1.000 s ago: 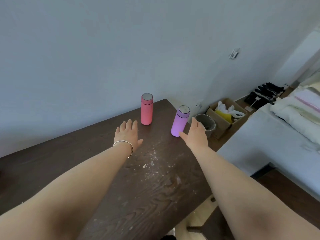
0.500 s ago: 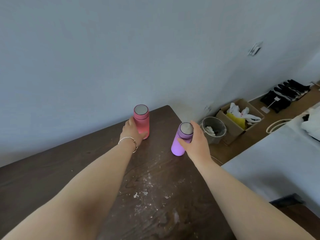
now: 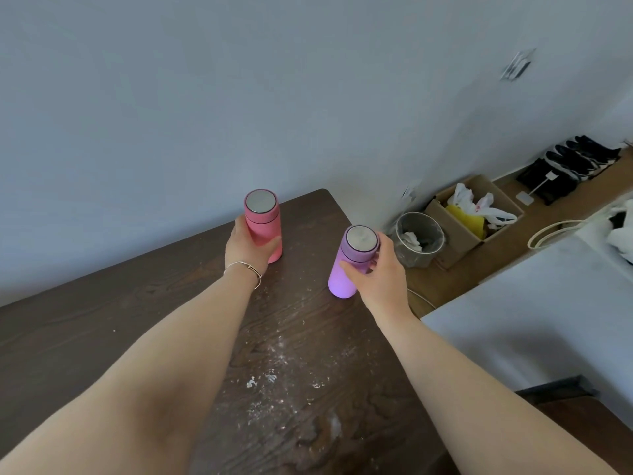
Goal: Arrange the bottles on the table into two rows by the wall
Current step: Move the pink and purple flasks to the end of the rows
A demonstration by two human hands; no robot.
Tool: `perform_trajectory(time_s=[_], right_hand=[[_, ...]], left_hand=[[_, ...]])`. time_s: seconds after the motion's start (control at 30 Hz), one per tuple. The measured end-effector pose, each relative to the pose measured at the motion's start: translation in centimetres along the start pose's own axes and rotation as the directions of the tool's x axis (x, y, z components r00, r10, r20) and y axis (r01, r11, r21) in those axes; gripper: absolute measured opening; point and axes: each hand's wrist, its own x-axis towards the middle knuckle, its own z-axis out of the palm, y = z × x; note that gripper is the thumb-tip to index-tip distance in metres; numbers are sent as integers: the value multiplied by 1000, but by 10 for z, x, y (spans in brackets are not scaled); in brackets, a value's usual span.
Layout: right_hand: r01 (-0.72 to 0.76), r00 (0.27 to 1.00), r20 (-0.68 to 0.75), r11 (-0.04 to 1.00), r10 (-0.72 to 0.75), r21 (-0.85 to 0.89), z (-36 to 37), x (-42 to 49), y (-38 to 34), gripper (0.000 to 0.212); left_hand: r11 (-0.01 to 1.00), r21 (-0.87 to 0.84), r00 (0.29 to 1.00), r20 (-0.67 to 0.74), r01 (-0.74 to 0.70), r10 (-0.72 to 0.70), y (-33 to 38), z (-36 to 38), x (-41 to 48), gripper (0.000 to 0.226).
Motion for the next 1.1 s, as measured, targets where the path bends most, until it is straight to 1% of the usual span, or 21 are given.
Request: perform_trajectory(time_s=[0.07, 0.2, 0.4, 0.5, 0.67, 0.83, 0.97, 1.1], right_hand=[[-10, 1000, -2, 1000, 10, 4, 0, 0, 0, 75], [-10, 1000, 6, 1000, 10, -17, 0, -2, -4, 74], [-29, 1000, -6, 999, 29, -36, 1, -13, -19, 72], [-18, 1000, -1, 1000, 18, -26, 0, -26, -35, 70], [14, 1000, -10, 1000, -14, 1, -3, -60, -70, 69], [7, 1000, -29, 999, -6, 34, -3, -109, -101, 66], [23, 1000, -11, 999, -23, 35, 1, -151, -121, 69], [34, 999, 15, 999, -35, 40, 5, -186, -143, 67]], left_hand=[[1000, 1, 1000, -13, -18, 18, -1, 0, -5, 48], [999, 5, 999, 3, -44, 44, -3, -1, -22, 60], [998, -27, 997, 53, -50, 52, -4, -15, -54, 63], [998, -45, 997, 54, -43, 46, -6, -29, -75, 62], [998, -50, 998, 45, -47, 49, -13, -65, -112, 60], [995, -40, 996, 16, -86, 87, -26, -110, -151, 58], [993, -52, 994, 7, -104, 105, -46, -145, -187, 58], [995, -51, 997, -3, -82, 82, -71, -176, -225, 57]])
